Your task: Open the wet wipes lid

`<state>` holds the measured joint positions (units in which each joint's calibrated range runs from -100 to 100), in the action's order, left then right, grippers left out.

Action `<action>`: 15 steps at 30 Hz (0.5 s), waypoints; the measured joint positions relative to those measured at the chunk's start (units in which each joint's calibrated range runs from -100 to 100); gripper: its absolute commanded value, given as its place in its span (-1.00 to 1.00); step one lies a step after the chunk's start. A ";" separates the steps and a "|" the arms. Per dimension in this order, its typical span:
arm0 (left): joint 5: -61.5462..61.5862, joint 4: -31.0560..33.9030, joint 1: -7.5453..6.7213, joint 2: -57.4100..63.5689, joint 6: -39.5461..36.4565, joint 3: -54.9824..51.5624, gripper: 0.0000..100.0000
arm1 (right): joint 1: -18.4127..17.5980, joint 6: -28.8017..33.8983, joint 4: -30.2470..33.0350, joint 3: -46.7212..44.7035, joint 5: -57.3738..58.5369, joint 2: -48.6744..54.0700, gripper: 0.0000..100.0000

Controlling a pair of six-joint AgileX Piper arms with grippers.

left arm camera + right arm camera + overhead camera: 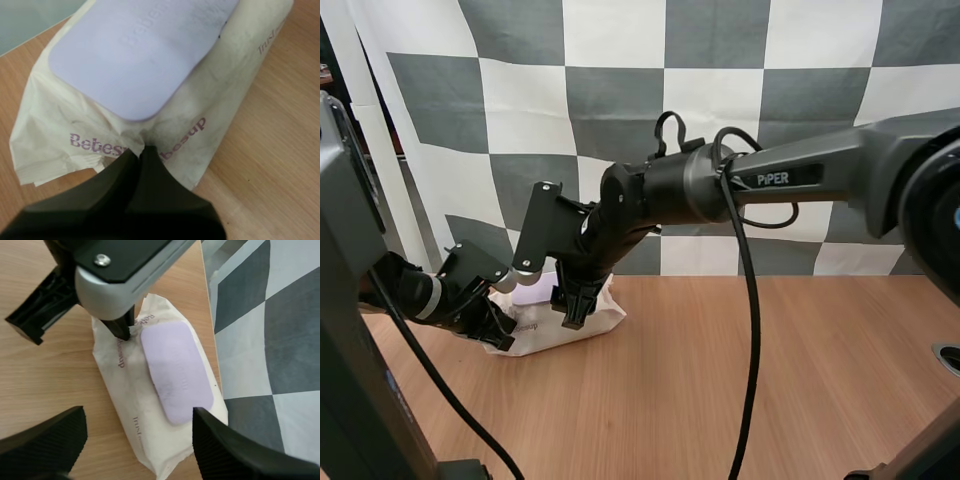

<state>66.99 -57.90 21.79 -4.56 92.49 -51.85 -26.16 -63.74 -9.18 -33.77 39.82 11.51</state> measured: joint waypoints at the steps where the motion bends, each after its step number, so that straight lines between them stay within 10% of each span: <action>1: 0.00 0.00 0.00 0.00 0.00 0.00 -1.00 | 0.00 0.00 0.00 0.00 -1.05 -0.70 1.00; 15: 0.00 0.00 0.00 0.00 0.00 0.00 -1.00 | 0.00 -1.01 1.42 0.00 -14.72 -8.38 1.00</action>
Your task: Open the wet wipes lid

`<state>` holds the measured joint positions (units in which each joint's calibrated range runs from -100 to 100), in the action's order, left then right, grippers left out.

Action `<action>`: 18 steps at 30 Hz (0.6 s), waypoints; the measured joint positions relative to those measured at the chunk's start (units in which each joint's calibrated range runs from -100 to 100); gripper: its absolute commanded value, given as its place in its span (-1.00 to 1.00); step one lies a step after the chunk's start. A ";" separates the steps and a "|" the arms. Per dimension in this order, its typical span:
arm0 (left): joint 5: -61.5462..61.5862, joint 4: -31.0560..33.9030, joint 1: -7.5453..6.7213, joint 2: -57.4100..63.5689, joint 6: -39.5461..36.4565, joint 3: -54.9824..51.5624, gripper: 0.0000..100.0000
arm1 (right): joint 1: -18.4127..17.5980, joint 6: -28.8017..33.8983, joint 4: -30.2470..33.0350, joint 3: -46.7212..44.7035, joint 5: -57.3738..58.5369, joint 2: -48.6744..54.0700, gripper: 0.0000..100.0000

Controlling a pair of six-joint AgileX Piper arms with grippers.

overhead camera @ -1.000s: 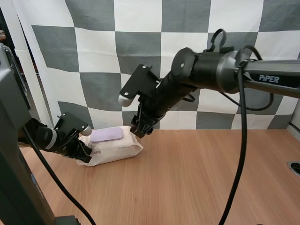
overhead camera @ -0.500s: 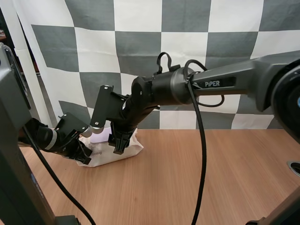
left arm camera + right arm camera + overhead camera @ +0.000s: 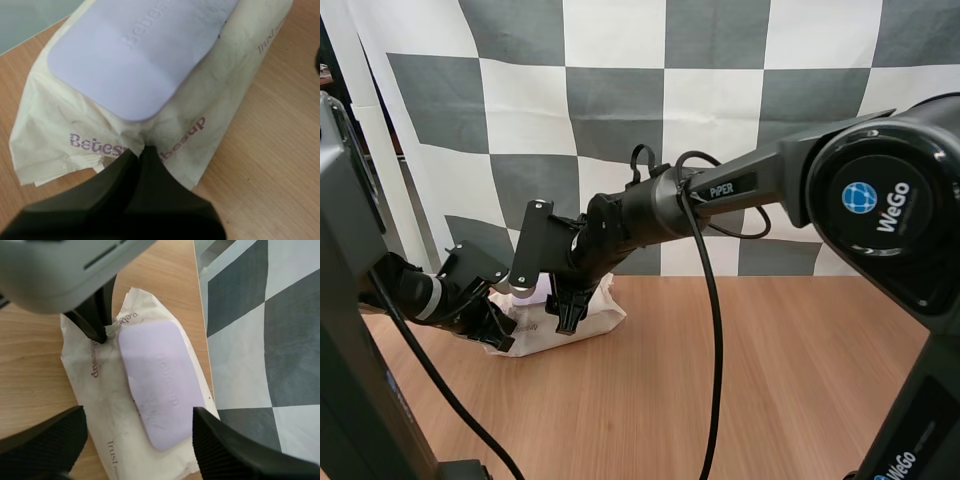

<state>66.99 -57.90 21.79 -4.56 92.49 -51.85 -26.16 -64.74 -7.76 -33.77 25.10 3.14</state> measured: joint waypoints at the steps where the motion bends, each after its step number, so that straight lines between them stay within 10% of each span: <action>1: 0.00 0.00 0.00 0.00 0.00 0.00 -1.00 | 0.00 -0.28 0.00 0.00 -0.73 -0.22 1.00; 18: 0.00 0.99 0.00 0.00 0.00 0.00 -1.00 | 0.00 -0.76 0.00 3.94 -5.68 -5.84 1.00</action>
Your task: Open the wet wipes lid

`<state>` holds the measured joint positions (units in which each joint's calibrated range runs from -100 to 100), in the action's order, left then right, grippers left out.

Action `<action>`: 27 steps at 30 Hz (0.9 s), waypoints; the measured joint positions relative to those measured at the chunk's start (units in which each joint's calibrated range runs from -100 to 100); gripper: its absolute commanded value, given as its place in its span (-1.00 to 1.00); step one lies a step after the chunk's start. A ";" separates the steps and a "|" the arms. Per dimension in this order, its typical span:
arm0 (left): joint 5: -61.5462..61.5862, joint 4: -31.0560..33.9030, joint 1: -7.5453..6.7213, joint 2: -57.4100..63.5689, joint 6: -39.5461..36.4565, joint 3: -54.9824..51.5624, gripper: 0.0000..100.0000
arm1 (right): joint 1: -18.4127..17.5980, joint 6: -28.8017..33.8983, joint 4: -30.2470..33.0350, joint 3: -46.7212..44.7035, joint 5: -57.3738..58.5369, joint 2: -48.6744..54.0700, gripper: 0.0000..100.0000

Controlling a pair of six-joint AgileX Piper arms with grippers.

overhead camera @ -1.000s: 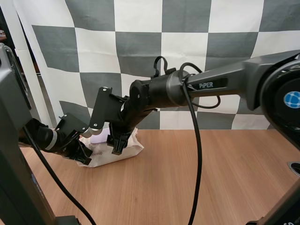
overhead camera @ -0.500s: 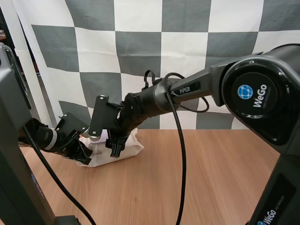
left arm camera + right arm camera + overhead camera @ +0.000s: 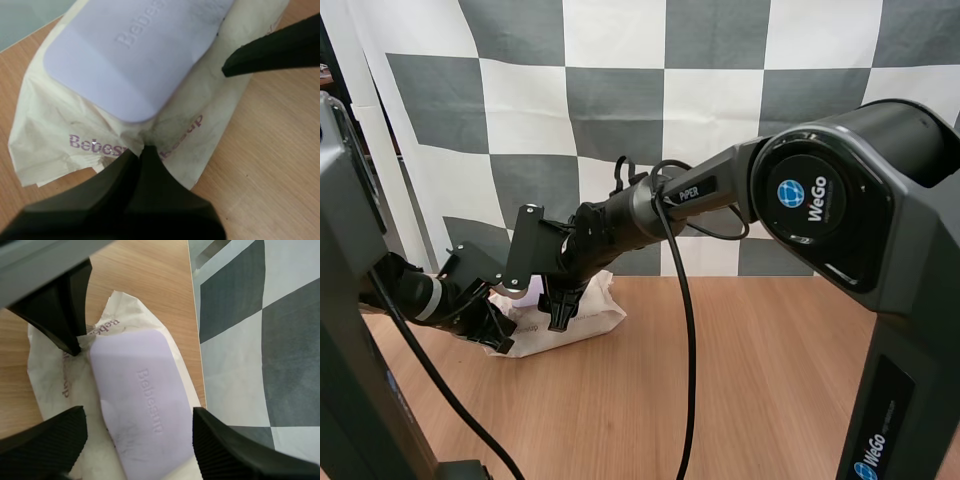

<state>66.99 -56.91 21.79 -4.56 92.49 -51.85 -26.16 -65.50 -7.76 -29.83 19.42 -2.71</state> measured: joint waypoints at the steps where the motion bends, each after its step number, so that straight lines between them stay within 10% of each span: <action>1: 0.00 0.00 0.00 0.00 0.00 0.00 -1.00 | 0.00 0.00 0.00 0.00 0.00 0.00 1.00; 27: -0.16 0.09 0.00 0.00 0.00 0.00 -1.00 | 0.10 -0.18 0.51 3.03 0.73 -3.07 0.84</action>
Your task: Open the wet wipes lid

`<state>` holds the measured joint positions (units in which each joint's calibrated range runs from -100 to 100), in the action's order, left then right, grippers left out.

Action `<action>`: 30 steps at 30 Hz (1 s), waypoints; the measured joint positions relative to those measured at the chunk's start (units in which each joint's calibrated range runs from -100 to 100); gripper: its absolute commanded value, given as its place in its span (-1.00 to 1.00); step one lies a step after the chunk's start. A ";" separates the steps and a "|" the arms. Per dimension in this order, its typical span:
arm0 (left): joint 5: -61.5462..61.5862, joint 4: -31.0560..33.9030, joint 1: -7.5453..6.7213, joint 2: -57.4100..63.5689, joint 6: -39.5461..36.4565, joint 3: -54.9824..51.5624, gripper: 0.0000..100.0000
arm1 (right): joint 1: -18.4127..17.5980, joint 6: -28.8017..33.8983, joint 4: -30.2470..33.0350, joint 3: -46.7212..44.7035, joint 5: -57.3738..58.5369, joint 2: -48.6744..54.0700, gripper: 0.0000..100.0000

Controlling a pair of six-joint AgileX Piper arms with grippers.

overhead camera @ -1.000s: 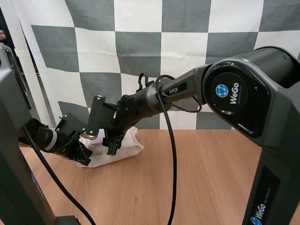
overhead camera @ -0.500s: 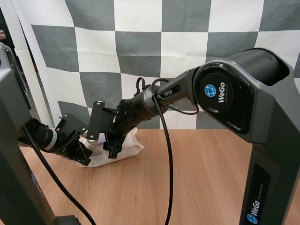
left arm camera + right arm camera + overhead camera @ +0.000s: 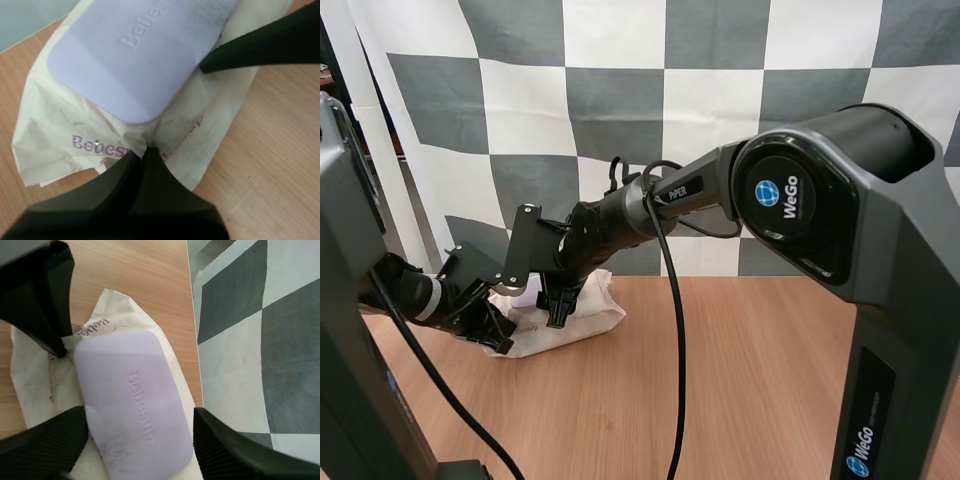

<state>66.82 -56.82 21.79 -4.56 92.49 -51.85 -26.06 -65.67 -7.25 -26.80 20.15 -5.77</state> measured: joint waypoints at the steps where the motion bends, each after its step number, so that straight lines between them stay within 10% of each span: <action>1: 0.00 0.00 0.00 0.00 0.00 0.00 -1.00 | 0.00 0.00 0.00 0.06 0.56 0.00 0.57; 7: 0.18 -0.12 0.00 0.00 0.00 0.00 -1.00 | 0.00 0.00 -0.24 0.06 2.03 0.00 -0.97; 30: 0.32 0.42 0.00 0.00 0.00 0.00 -1.00 | 0.00 0.00 -0.88 0.06 -9.01 0.00 -1.00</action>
<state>67.14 -56.41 21.79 -4.56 92.49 -51.85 -26.06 -65.67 -8.12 -26.74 11.14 -5.77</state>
